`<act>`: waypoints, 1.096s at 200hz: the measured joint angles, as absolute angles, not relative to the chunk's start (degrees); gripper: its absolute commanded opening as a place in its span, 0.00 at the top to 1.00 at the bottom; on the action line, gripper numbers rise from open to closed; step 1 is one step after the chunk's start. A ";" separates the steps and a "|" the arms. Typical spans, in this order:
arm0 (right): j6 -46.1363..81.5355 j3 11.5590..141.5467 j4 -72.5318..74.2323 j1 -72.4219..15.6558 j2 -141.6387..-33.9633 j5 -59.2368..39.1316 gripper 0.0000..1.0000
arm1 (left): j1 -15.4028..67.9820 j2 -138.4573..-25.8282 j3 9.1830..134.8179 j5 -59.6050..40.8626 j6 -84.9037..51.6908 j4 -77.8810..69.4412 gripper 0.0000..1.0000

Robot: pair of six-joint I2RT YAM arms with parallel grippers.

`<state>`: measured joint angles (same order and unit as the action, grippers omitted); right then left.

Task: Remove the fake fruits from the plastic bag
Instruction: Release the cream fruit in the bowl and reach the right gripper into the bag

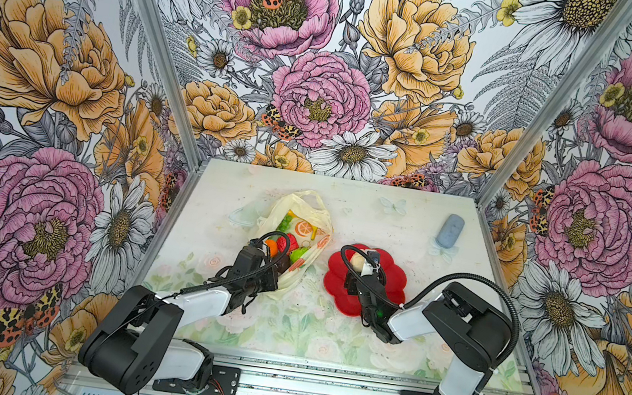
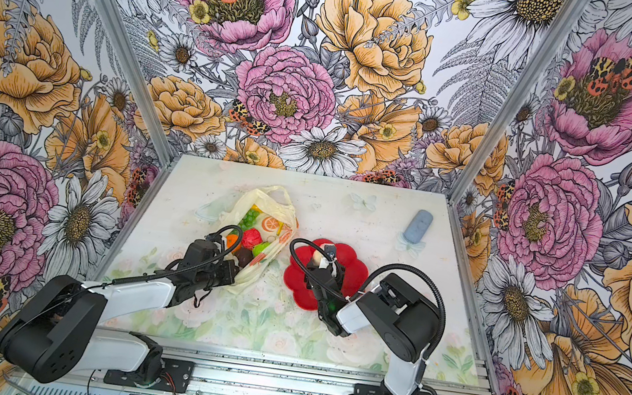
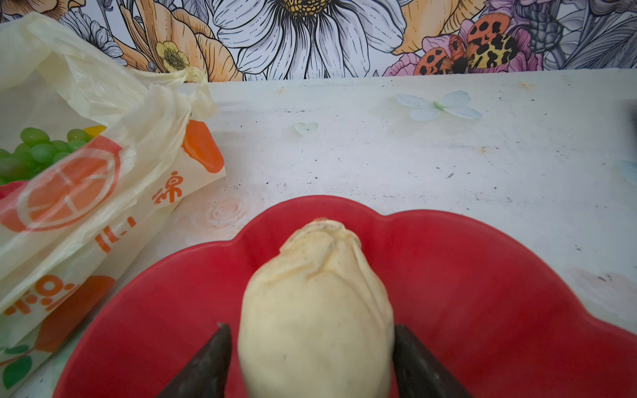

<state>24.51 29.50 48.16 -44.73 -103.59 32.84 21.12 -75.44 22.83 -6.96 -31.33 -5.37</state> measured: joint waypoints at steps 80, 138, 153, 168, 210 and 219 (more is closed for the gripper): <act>24.38 29.50 47.42 -44.73 -101.54 33.21 0.01 | 21.12 -75.44 22.83 -6.96 -31.33 -5.37 1.00; 24.08 29.50 42.74 -44.64 -92.92 33.21 0.00 | 21.12 -75.44 22.81 -6.96 -31.33 -5.39 1.00; 23.49 29.78 40.58 -44.56 -88.53 32.99 0.00 | 21.12 -75.44 22.81 -6.96 -31.33 -5.39 1.00; 22.65 30.83 38.46 -44.53 -84.88 32.10 0.00 | 21.12 -75.44 22.81 -6.96 -31.33 -5.39 1.00; 19.88 33.45 35.66 -44.23 -80.71 28.14 0.00 | 21.12 -75.44 22.81 -6.96 -31.33 -5.39 1.00; 19.35 33.69 35.18 -44.23 -80.62 26.98 0.00 | 21.12 -75.44 22.81 -6.96 -31.33 -5.39 1.00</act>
<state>19.35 33.69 35.18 -44.23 -80.62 26.98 21.12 -75.44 22.81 -6.96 -31.33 -5.39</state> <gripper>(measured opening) 0.995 0.047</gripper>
